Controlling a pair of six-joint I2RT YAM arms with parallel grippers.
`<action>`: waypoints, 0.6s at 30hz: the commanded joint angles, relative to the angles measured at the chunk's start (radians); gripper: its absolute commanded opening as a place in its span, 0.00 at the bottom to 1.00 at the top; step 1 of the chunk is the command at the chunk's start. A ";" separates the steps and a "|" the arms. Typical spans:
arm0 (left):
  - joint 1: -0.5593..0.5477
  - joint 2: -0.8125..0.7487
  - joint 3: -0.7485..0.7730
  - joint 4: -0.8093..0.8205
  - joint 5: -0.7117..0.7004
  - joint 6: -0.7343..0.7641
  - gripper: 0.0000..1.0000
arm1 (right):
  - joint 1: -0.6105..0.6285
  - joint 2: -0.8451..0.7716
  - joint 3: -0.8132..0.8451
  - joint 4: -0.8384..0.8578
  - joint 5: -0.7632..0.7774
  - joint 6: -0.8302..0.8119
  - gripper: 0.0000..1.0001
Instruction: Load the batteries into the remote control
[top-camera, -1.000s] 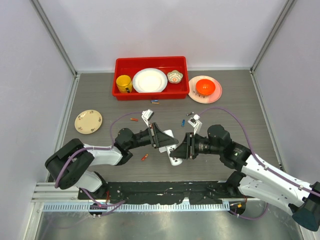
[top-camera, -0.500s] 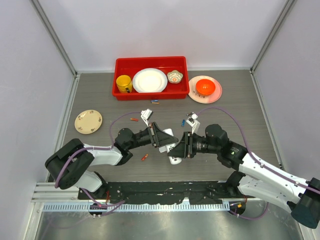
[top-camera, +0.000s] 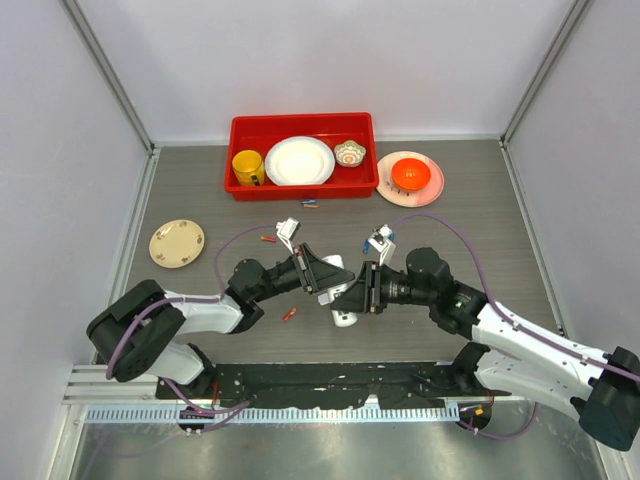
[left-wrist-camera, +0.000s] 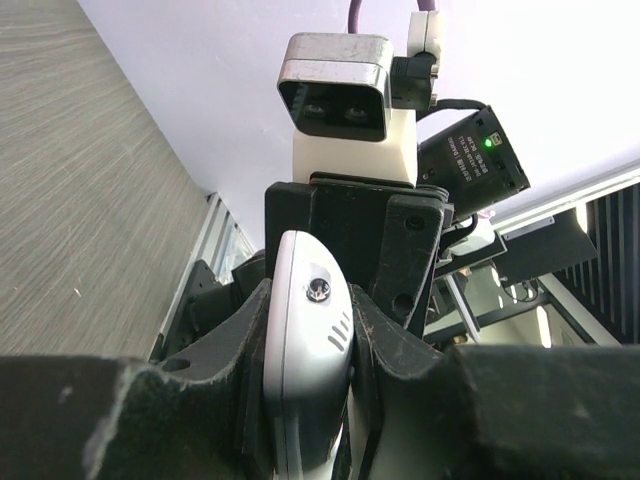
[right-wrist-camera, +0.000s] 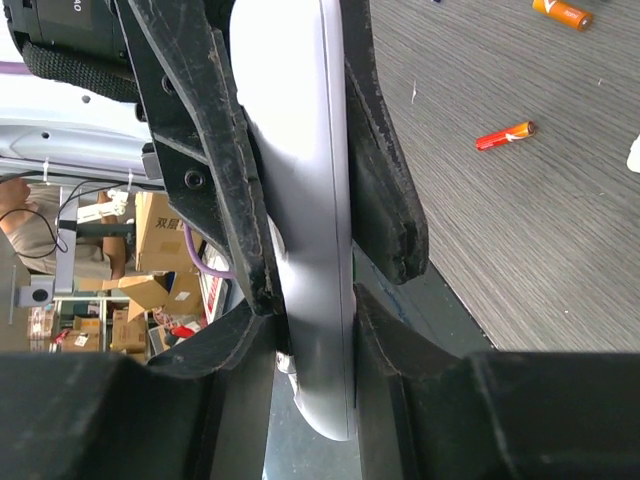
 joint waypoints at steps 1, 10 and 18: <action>-0.035 -0.044 -0.013 0.264 -0.047 0.036 0.00 | 0.000 0.022 -0.001 0.061 0.067 0.022 0.37; -0.067 -0.038 -0.040 0.264 -0.112 0.077 0.00 | -0.001 0.056 -0.001 0.113 0.090 0.054 0.41; -0.081 -0.036 -0.050 0.264 -0.135 0.086 0.00 | -0.001 0.085 -0.001 0.145 0.107 0.065 0.38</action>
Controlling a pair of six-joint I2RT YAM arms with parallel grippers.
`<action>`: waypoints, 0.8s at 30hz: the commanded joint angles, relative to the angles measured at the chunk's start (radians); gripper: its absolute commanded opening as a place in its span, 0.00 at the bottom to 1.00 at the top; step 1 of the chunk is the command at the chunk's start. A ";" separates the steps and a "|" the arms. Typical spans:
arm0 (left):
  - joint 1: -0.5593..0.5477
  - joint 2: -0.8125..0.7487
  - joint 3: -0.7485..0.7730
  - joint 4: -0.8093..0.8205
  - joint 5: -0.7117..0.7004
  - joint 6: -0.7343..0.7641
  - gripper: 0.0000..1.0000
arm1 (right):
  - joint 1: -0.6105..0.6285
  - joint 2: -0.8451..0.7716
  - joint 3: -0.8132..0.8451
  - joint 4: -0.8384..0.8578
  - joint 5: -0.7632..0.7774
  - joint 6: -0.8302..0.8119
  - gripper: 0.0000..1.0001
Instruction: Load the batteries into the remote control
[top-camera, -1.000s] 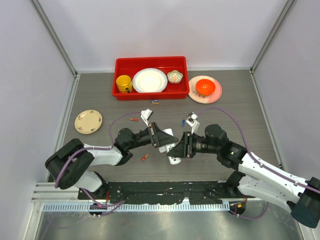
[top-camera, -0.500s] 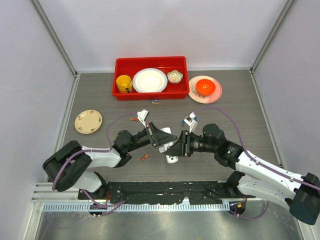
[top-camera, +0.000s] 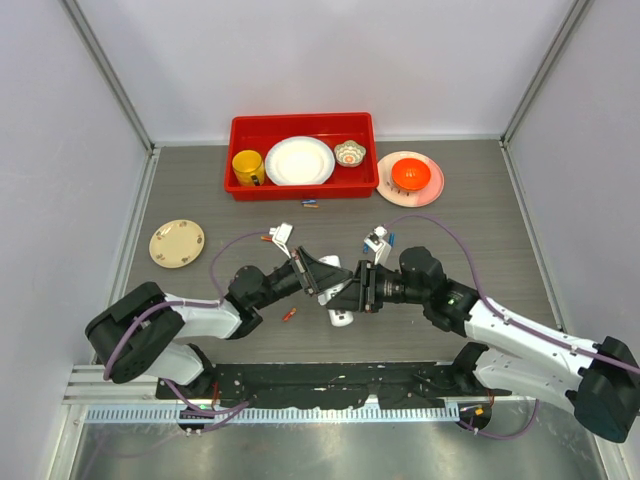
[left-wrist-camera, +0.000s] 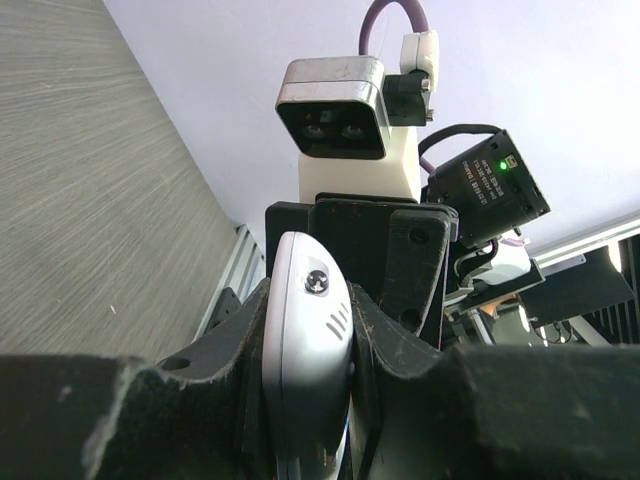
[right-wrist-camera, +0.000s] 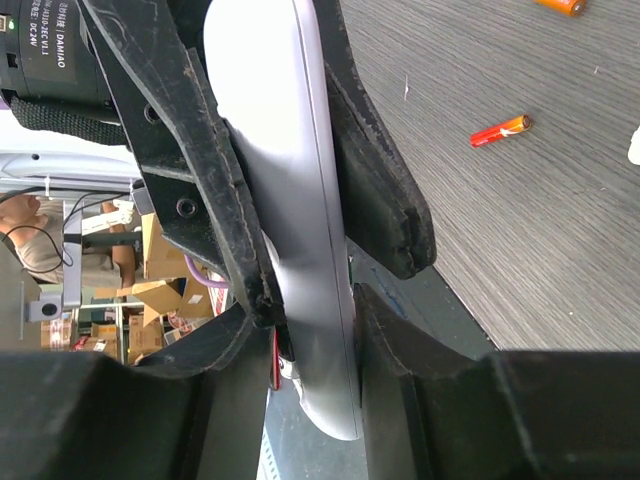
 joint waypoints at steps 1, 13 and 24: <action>-0.040 -0.017 -0.003 0.258 0.023 0.032 0.00 | -0.006 0.024 0.005 0.100 0.097 0.021 0.38; -0.040 0.003 -0.020 0.258 0.006 0.057 0.00 | -0.003 0.022 0.042 0.051 0.028 -0.018 0.51; -0.026 0.018 -0.012 0.258 0.008 0.059 0.00 | -0.003 -0.060 0.098 -0.142 -0.015 -0.117 0.60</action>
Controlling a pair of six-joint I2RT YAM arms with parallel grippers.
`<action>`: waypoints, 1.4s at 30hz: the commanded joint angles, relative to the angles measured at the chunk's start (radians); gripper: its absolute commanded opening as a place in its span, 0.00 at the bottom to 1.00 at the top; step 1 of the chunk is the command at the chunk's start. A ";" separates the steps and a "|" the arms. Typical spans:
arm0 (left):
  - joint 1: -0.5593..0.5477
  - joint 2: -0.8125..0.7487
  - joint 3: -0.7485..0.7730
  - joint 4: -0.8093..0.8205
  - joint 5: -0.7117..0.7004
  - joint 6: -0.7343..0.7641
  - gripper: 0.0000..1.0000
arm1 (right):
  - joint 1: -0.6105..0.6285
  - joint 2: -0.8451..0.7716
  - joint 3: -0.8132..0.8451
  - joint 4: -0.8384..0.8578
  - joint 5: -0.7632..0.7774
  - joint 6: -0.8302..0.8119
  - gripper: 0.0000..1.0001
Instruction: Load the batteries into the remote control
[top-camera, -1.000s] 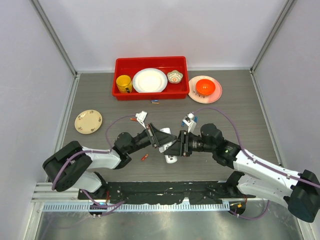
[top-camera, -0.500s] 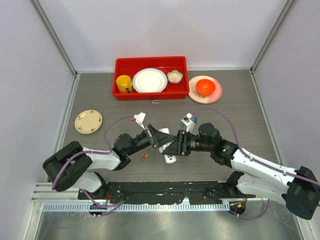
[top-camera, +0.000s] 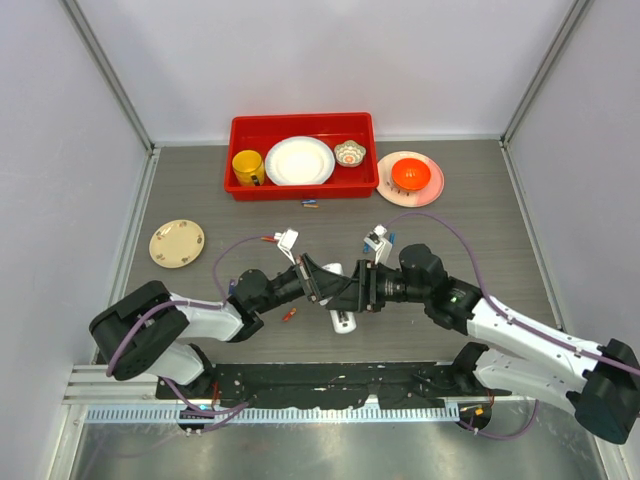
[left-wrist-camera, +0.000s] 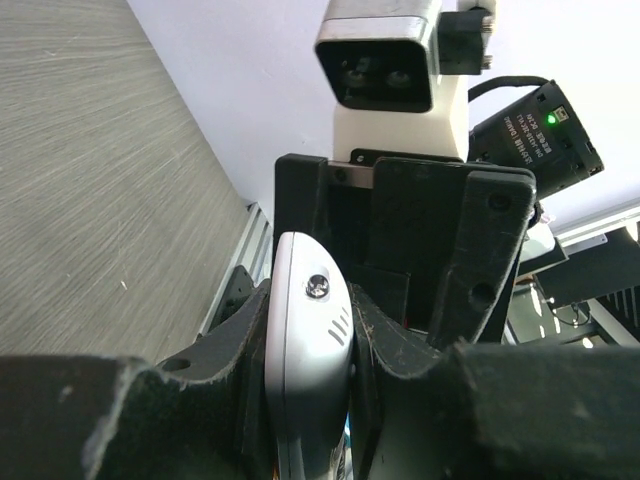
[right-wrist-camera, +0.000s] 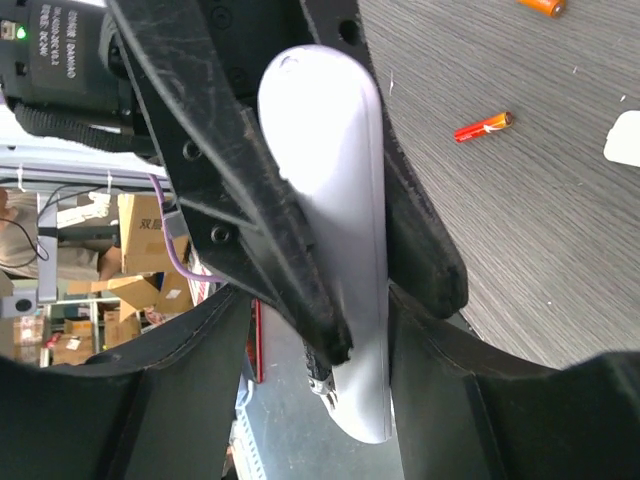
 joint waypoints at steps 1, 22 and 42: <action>0.005 -0.006 0.005 0.256 0.024 0.016 0.00 | -0.005 -0.076 0.074 -0.095 -0.007 -0.079 0.60; 0.019 -0.048 0.021 0.256 0.050 -0.010 0.00 | -0.014 -0.171 0.005 -0.135 0.040 -0.070 0.58; 0.017 -0.066 0.021 0.256 0.051 -0.016 0.00 | -0.023 -0.142 -0.039 -0.065 0.026 -0.030 0.46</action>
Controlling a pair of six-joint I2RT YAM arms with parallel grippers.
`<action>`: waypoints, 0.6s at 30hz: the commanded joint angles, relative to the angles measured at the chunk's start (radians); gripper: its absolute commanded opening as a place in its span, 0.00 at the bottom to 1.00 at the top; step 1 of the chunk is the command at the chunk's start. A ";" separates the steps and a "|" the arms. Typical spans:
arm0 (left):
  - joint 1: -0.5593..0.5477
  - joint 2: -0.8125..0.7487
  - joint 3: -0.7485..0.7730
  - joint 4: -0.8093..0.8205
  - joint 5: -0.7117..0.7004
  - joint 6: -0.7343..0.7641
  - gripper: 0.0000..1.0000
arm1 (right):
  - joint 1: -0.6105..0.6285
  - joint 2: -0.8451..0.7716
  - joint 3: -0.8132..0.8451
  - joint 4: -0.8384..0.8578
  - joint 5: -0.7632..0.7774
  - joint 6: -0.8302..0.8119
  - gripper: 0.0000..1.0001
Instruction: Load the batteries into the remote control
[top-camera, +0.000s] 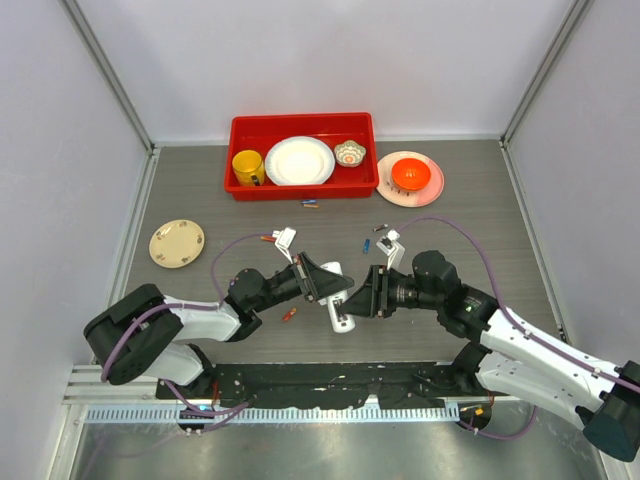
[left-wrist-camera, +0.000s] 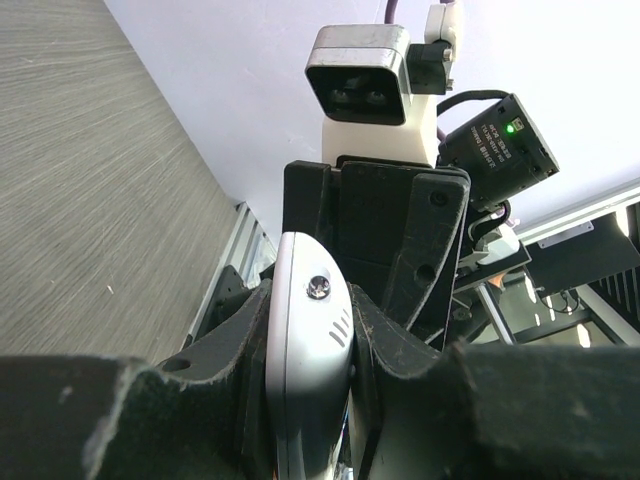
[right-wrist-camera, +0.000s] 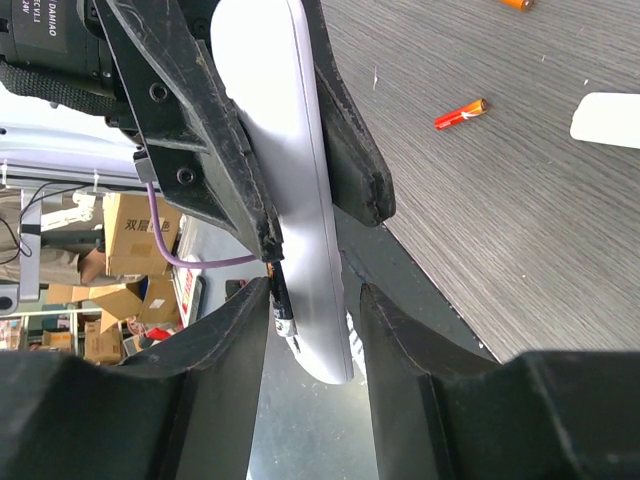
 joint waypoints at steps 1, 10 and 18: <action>0.002 -0.030 0.022 0.257 0.006 -0.008 0.00 | -0.003 0.023 -0.023 0.082 0.001 0.027 0.45; 0.003 -0.043 0.030 0.257 0.001 -0.011 0.00 | -0.003 0.046 -0.038 0.140 0.018 0.058 0.39; 0.003 -0.050 0.031 0.257 -0.014 -0.018 0.00 | -0.003 0.049 -0.069 0.203 0.072 0.104 0.34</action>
